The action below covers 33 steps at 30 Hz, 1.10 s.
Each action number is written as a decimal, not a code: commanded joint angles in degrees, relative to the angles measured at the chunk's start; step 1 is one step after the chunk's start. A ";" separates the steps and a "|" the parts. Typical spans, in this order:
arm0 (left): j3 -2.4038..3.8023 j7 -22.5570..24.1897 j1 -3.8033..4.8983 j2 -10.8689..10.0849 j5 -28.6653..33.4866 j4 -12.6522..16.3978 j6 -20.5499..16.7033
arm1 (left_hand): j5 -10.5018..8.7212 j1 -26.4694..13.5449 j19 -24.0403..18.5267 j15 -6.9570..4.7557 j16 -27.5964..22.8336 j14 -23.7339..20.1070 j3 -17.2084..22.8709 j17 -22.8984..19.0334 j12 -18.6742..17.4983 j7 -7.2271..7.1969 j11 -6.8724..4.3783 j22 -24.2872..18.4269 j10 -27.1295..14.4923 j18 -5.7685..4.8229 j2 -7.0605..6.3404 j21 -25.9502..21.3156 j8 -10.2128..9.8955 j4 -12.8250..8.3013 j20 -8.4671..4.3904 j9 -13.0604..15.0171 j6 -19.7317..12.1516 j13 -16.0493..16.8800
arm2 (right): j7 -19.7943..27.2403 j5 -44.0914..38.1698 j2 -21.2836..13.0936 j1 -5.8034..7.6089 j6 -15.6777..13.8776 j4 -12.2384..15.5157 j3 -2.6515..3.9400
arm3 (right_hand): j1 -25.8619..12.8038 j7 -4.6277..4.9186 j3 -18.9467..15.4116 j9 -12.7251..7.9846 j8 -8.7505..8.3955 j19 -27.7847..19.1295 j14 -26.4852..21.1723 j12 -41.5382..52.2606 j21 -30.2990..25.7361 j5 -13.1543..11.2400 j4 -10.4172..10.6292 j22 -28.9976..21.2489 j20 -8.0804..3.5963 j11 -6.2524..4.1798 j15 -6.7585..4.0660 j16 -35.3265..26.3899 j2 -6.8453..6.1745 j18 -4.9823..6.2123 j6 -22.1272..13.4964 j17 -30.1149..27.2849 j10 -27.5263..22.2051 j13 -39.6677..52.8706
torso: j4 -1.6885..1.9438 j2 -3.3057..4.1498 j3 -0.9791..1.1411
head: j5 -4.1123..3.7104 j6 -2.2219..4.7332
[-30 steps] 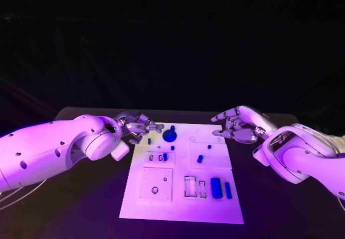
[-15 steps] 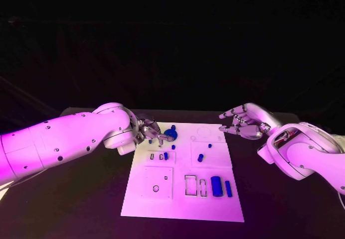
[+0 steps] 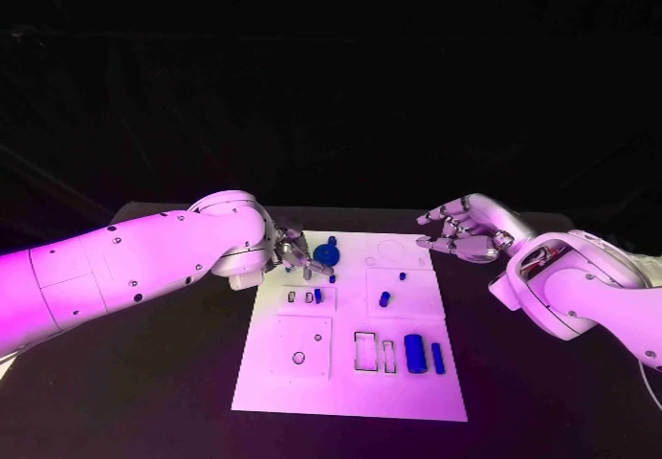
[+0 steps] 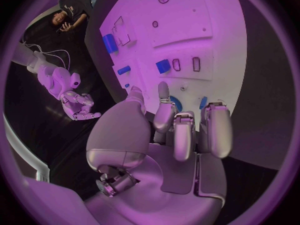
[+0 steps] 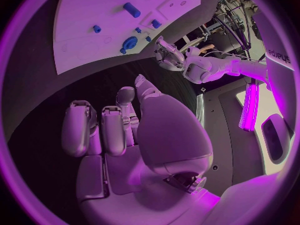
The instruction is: Assemble the parts on the task board
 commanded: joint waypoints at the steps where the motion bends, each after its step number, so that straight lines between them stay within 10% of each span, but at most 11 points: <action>1: -0.08 -1.18 0.09 0.56 -2.26 -0.61 4.58 | -0.35 -0.63 0.17 -0.33 0.17 5.93 -0.45 15.07 0.12 -0.04 0.03 1.57 0.20 -0.56 0.19 0.29 0.39 0.02 -0.09 0.09 -0.49 -0.01 | -0.38 0.00 0.18 0.01 0.55 -0.03 0.03 | -0.48 -0.05 0.05 0.03 0.11 -0.35 2.29 -0.32 -0.37 0.39 0.36 -0.05 -0.14 -0.03 0.22 -0.26 -0.15 0.71 0.48 -0.05 -0.38 -0.08 | -0.01 0.02 -0.09 | 0.00 -0.16; 33: -1.37 -1.23 -0.73 4.65 -1.61 -5.03 5.99 | -0.33 -0.01 -0.02 -0.42 0.17 5.93 -1.38 15.07 -0.45 -0.13 -0.06 1.44 -0.25 -0.51 1.62 0.17 1.17 -0.09 -0.21 1.54 -1.13 -0.54 | -0.28 -0.31 0.45 0.00 0.63 -0.05 0.03 | -0.63 -0.05 -0.02 0.01 0.08 -0.45 2.27 -1.25 -0.57 0.52 0.63 -0.35 -0.15 -0.02 0.21 -0.46 -0.07 0.77 0.43 -0.22 -0.79 -0.81 | -0.10 0.17 -0.02 | -0.35 -1.16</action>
